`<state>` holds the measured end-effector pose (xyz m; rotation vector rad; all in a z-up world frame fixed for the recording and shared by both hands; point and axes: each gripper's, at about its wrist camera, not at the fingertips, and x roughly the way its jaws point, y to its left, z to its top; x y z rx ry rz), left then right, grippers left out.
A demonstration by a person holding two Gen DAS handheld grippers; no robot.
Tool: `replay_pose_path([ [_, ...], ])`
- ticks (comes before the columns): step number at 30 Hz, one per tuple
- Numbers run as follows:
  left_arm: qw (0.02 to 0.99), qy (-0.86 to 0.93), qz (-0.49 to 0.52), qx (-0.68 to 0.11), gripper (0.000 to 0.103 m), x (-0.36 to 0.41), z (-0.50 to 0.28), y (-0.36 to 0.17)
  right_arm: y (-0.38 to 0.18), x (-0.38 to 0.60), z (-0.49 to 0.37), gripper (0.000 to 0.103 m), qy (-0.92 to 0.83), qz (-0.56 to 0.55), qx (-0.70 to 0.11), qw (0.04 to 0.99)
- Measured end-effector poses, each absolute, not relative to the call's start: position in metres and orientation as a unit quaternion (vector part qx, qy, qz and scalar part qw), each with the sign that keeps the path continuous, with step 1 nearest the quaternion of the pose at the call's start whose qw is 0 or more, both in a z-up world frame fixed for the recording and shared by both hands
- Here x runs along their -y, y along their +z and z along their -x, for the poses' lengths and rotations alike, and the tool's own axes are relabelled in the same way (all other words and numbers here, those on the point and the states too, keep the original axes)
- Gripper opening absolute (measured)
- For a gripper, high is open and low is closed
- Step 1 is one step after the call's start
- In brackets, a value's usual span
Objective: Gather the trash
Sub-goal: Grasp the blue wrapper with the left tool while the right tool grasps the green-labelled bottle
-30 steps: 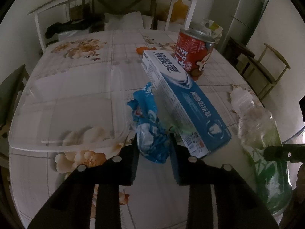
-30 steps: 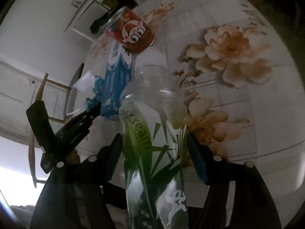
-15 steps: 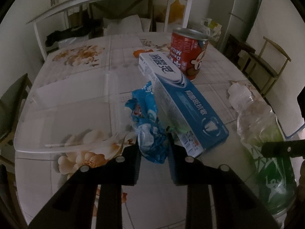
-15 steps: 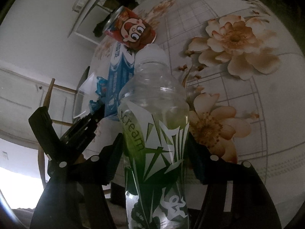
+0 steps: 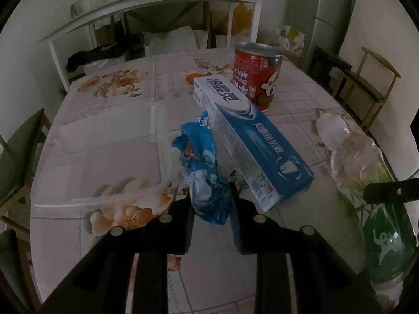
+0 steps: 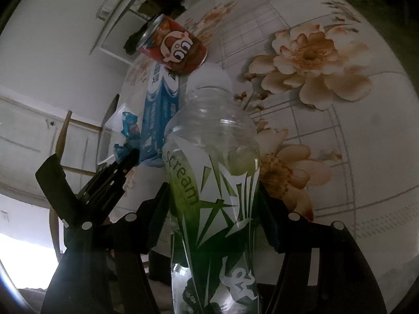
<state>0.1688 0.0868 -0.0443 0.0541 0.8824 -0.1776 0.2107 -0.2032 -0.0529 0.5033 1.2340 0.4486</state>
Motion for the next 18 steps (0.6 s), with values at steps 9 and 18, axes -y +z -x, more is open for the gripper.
replay_pose_path([
  [9,0.906,-0.088,-0.021,-0.413,0.023,-0.088,-0.159,-0.033,-0.05,0.207,-0.208,0.06,0.207,-0.236,-0.56,0.767],
  [18,0.919,-0.094,-0.016,-0.383,0.023,-0.091,-0.145,-0.008,-0.042,0.225,-0.198,0.06,0.21,-0.242,-0.548,0.773],
])
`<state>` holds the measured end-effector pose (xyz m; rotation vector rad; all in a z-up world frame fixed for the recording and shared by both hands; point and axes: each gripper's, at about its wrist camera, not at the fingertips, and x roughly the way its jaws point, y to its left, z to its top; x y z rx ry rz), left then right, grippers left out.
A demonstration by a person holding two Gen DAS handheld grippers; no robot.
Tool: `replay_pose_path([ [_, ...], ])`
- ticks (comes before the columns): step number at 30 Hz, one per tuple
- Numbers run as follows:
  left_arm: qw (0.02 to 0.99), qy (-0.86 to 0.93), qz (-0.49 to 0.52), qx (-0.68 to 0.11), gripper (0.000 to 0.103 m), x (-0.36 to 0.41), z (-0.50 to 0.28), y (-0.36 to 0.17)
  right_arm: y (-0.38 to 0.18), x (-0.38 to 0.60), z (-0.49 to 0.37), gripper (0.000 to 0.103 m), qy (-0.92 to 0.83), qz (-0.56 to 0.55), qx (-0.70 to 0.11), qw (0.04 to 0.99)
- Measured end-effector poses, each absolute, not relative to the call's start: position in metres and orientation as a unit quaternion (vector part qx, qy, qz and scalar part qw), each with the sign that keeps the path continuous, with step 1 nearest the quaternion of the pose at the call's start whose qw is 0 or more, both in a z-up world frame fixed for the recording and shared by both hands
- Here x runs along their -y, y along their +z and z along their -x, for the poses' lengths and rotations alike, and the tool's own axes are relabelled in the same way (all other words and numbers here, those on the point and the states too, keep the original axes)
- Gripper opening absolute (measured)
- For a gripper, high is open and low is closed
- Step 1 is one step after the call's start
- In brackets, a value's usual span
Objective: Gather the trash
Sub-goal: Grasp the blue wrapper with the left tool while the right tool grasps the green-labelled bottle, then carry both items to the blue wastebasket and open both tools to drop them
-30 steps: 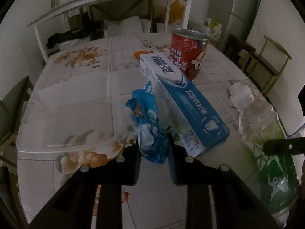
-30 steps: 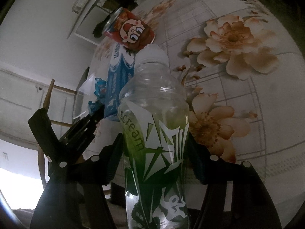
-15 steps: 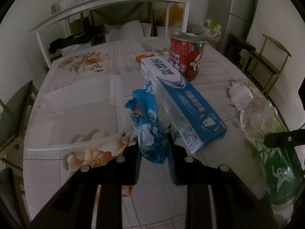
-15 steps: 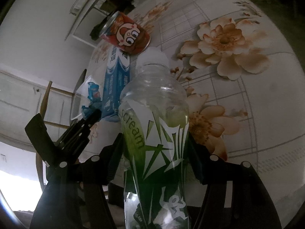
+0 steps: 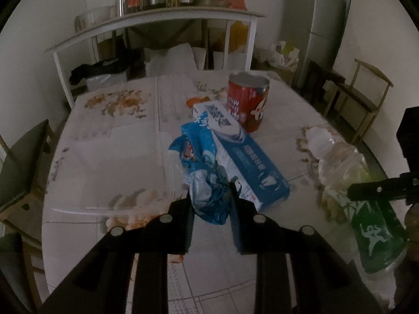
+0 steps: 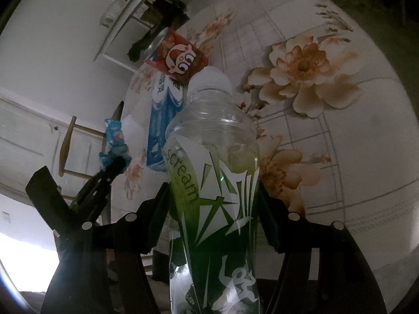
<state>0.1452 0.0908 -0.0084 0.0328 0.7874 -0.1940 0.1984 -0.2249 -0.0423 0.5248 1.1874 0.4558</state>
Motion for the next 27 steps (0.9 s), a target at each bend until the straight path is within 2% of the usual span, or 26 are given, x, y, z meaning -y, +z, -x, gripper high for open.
replay_pose_path([
  [27,0.925,-0.167,-0.014,-0.34,0.023,-0.05,-0.115,0.033,-0.025,0.279,-0.159,0.06,0.203,-0.284,-0.51,0.786],
])
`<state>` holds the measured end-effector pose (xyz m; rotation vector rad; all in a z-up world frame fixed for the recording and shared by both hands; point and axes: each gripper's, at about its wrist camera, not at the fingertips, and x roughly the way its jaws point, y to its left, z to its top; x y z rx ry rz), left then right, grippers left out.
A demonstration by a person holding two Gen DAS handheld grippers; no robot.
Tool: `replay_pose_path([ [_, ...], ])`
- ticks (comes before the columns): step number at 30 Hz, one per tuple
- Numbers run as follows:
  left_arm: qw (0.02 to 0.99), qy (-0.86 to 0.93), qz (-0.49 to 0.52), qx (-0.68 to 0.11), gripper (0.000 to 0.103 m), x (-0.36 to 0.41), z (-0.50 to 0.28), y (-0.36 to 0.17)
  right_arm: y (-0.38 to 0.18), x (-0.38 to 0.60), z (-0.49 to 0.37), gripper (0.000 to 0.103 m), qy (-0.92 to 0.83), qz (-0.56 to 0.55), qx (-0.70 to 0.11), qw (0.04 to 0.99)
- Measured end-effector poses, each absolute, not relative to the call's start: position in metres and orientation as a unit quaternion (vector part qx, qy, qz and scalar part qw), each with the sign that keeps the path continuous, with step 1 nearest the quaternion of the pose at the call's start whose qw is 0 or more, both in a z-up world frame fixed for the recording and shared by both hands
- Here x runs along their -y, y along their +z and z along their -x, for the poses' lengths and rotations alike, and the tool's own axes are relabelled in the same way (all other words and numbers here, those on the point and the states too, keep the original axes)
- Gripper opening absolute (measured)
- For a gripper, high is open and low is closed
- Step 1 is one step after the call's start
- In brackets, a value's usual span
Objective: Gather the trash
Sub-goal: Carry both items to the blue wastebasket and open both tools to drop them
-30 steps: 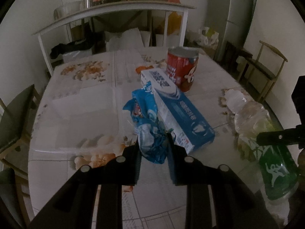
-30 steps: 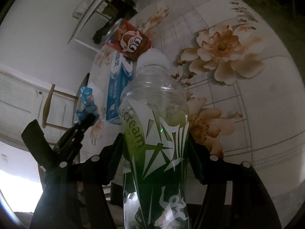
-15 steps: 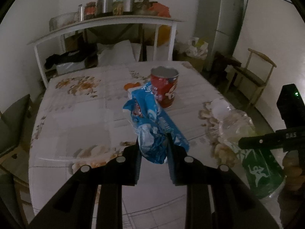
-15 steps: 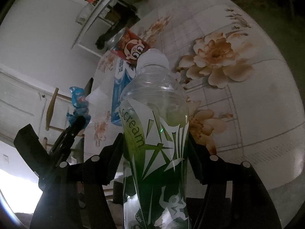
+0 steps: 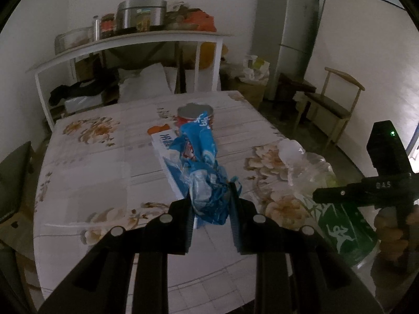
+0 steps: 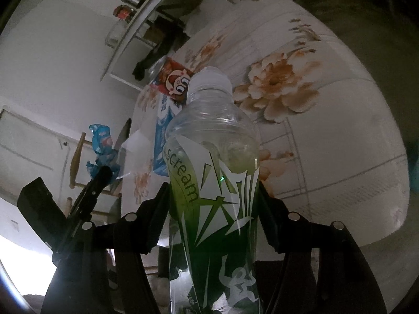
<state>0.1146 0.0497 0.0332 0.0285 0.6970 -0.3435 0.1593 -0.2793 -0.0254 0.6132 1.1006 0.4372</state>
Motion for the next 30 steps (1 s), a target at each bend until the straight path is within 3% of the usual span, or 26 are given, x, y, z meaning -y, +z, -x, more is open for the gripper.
replay_pose_path([
  [17,0.897,-0.275,-0.037,-0.343,0.023,0.024,-0.112,0.043,-0.022,0.343,-0.116,0.06,0.159,-0.341,-0.467,0.8],
  [30,0.814,-0.437,-0.076,-0.375,0.023,0.167,-0.124,0.04,-0.044,0.468,-0.025,0.06,0.019,-0.459,-0.401,0.793],
])
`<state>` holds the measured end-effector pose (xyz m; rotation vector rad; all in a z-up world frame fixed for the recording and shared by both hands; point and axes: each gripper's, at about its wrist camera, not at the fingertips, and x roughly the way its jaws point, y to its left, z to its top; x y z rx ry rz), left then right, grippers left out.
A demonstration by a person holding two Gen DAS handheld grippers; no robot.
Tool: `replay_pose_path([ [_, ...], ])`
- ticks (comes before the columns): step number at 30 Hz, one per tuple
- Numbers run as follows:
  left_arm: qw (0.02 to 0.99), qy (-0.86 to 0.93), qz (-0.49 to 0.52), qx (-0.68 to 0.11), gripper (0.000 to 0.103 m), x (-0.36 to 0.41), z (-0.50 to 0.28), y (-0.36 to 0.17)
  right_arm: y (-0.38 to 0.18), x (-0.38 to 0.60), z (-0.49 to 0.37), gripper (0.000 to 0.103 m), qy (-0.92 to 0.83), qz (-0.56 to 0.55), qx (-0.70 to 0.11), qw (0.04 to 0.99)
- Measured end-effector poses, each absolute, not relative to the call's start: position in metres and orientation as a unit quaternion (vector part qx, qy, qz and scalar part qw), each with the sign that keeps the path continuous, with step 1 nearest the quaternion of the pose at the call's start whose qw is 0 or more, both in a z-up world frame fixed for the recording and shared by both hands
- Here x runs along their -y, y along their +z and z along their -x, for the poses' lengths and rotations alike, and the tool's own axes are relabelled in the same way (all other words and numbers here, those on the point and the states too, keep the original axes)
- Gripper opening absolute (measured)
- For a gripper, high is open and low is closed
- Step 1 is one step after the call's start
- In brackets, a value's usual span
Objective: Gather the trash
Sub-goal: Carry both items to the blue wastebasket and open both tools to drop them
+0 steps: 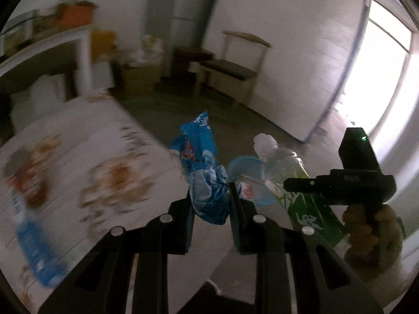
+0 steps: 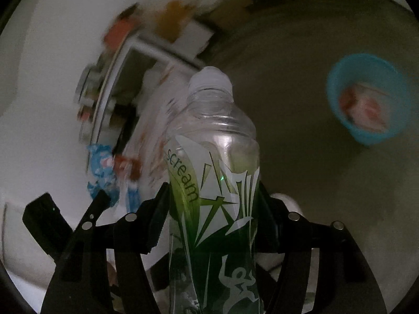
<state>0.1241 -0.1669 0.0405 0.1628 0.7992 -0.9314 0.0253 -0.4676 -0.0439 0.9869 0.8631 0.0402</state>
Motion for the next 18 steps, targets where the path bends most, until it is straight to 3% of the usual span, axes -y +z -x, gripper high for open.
replay_pose_path([
  [11,0.707,-0.509,-0.114,-0.477,0.023,0.317,-0.136,-0.003,-0.121,0.567,0.06,0.06,-0.112,-0.582,-0.365,0.718],
  [18,0.667,-0.506,-0.155,-0.525,0.023,0.402,-0.144,-0.043,-0.163,0.605,0.049,0.06,-0.117,-0.635,-0.362,0.672],
])
